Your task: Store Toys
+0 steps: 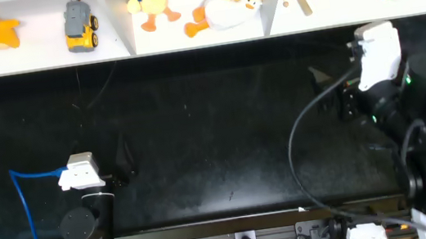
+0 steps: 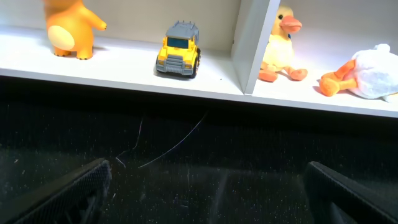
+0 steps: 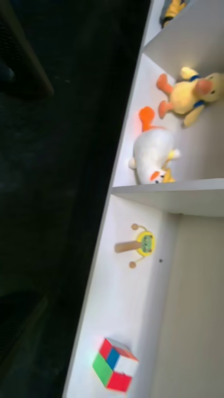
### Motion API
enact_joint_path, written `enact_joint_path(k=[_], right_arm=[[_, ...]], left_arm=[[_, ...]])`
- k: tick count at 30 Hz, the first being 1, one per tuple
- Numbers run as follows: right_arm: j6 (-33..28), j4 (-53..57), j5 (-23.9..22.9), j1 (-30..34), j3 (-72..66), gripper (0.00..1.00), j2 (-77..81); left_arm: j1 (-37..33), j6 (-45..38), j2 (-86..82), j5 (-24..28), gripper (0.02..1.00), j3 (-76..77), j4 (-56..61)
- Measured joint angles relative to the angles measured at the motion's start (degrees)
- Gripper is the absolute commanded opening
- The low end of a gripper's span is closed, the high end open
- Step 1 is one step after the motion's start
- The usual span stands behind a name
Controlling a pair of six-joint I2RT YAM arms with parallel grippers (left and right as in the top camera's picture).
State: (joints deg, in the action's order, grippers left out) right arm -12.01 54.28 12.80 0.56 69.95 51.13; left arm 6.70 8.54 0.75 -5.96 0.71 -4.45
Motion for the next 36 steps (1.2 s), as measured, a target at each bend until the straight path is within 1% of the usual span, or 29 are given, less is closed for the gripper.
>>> enact_joint_path(k=[9,14,18,22,25,29,32,36], right_arm=[[0.0,-1.2,-1.2,0.0,-1.3,0.996,-6.3],[0.8,-11.7,-1.7,0.0,-12.8,0.996,-13.5],[4.2,-23.4,-1.7,0.0,-28.0,0.996,-23.0],[8.1,-30.5,-1.8,0.0,-39.5,0.996,-32.8],[12.2,-34.2,-1.9,0.0,-46.8,0.996,-40.0],[17.7,-35.6,-1.9,0.0,-53.9,0.996,-47.8],[21.2,-38.1,-1.9,0.0,-57.6,0.996,-50.1],[24.9,-46.0,-2.6,0.0,-62.2,0.993,-50.3]], left_arm=[[0.0,0.0,0.0,0.0,0.998,0.0,0.0],[0.0,0.0,0.0,0.0,0.998,0.0,0.0],[0.0,0.0,0.0,0.0,0.998,0.0,0.0],[0.0,0.0,0.0,0.0,0.998,0.0,0.0],[0.0,0.0,0.0,0.0,0.998,0.0,0.0],[0.0,0.0,0.0,0.0,0.998,0.0,0.0],[0.0,0.0,0.0,0.0,0.998,0.0,0.0],[0.0,0.0,0.0,0.0,0.998,0.0,0.0]])
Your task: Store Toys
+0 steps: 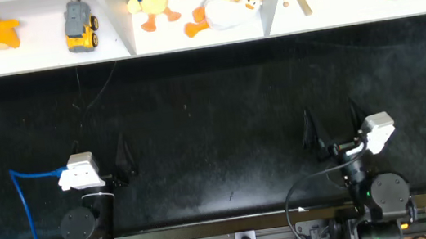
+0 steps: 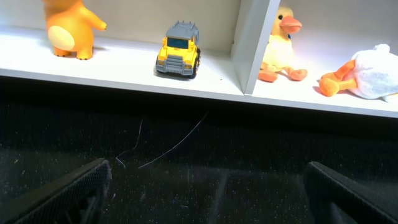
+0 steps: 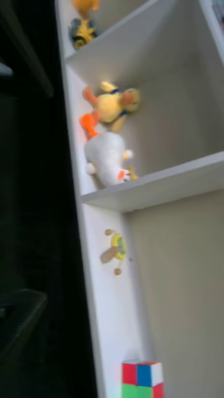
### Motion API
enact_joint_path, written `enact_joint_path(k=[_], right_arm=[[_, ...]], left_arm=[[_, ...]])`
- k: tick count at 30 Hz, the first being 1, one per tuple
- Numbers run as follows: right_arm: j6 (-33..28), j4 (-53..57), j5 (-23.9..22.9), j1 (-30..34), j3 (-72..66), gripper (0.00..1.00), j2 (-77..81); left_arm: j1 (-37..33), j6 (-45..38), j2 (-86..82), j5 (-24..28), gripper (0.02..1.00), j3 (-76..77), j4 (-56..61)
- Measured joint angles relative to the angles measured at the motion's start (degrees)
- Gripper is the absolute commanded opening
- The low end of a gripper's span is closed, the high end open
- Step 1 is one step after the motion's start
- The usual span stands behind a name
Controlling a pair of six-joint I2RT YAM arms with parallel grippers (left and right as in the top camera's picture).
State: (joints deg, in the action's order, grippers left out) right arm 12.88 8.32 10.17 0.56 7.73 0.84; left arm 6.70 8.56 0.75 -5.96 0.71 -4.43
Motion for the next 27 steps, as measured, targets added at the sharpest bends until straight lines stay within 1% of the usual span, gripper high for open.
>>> enact_joint_path(k=[4,5,11,13,15,27], right_arm=[[3.1,-8.1,-0.6,0.0,-5.4,0.993,-0.1],[3.7,-8.4,-0.8,0.0,-6.3,0.996,-0.1],[5.5,-8.6,-3.7,-0.3,-6.7,0.996,-0.1],[5.6,-6.6,-4.0,-0.3,-6.7,0.993,-0.1],[5.8,-4.0,-4.2,-0.3,-6.7,0.996,-0.1],[6.2,-4.0,-4.2,-0.3,-6.7,0.996,-0.2]], left_arm=[[0.0,0.0,0.0,0.0,0.998,0.0,0.0],[0.0,0.0,0.0,0.0,0.998,0.0,0.0],[0.0,0.0,0.0,0.0,0.998,0.0,0.0],[0.0,0.0,0.0,0.0,0.998,0.0,0.0],[0.0,0.0,0.0,0.0,0.998,0.0,0.0],[0.0,0.0,0.0,0.0,0.998,0.0,0.0]])
